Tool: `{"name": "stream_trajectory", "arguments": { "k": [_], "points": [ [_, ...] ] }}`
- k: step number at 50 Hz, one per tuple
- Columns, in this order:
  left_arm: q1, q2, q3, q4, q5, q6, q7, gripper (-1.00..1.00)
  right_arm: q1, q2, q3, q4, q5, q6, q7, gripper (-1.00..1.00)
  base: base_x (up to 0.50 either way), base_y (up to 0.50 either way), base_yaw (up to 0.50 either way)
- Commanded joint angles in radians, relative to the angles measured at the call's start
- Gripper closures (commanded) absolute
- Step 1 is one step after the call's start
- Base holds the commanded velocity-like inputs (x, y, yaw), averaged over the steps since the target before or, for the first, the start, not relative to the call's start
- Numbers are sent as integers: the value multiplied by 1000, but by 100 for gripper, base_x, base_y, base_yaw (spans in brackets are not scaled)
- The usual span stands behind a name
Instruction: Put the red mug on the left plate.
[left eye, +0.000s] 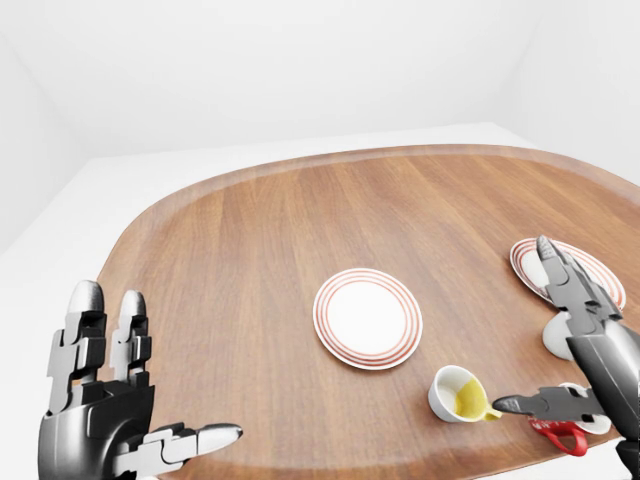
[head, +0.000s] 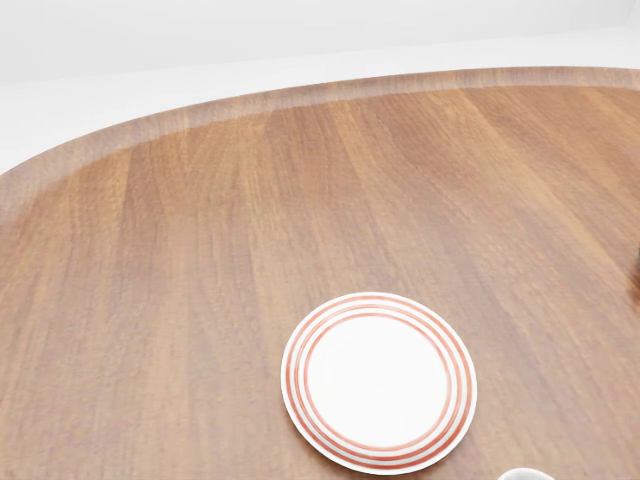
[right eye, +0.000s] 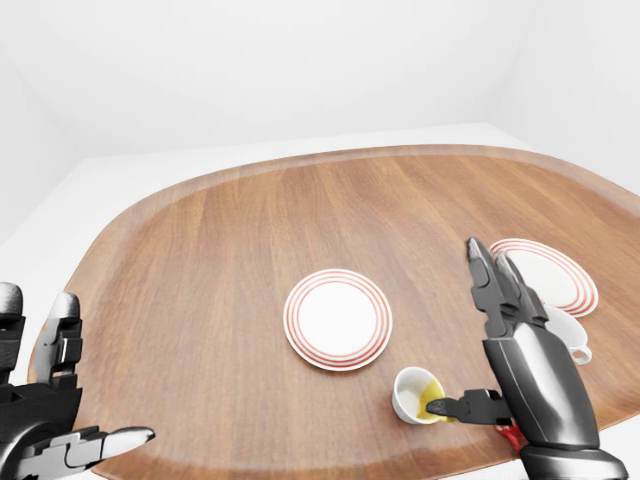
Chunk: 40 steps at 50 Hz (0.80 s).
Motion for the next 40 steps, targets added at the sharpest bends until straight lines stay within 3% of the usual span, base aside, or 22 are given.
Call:
{"name": "stream_trajectory", "arguments": {
  "k": [1, 12, 28, 29, 30, 33, 34, 40],
  "points": [
    [-7, 4, 1, 7, 10, 0, 13, -100, -303, -477, -400, -14, 169, 175, 59, -100, 0, 0, 0],
    [8, 5, -12, 6, 17, 0, 19, -100, -263, -392, -364, 37, 92, 175, 59, -100, 0, 0, 0],
    [5, -6, 13, 3, 9, 0, 13, -100, -258, -395, -347, 143, -40, 175, 59, -100, 0, 0, 0],
    [5, -8, 19, 1, 4, 0, 11, -100, -195, -495, -572, 330, 195, 175, 59, -100, 0, 0, 0],
    [4, -10, 25, 0, 0, 0, 8, -100, -166, -481, -622, 429, 238, 94, 59, -100, 0, 0, 0],
    [-1, -18, 30, -1, 3, 0, 4, -100, -151, -486, -673, 500, 301, 48, 59, -100, 0, 0, 0],
    [0, -19, 29, -1, 7, 0, 0, -100, -131, -489, -703, 543, 313, 5, 59, -100, 0, 0, 0],
    [0, -19, 33, -3, 10, 0, -7, -100, -93, -503, -781, 675, 388, 0, 59, -100, 0, 0, 0]
  ]
}}
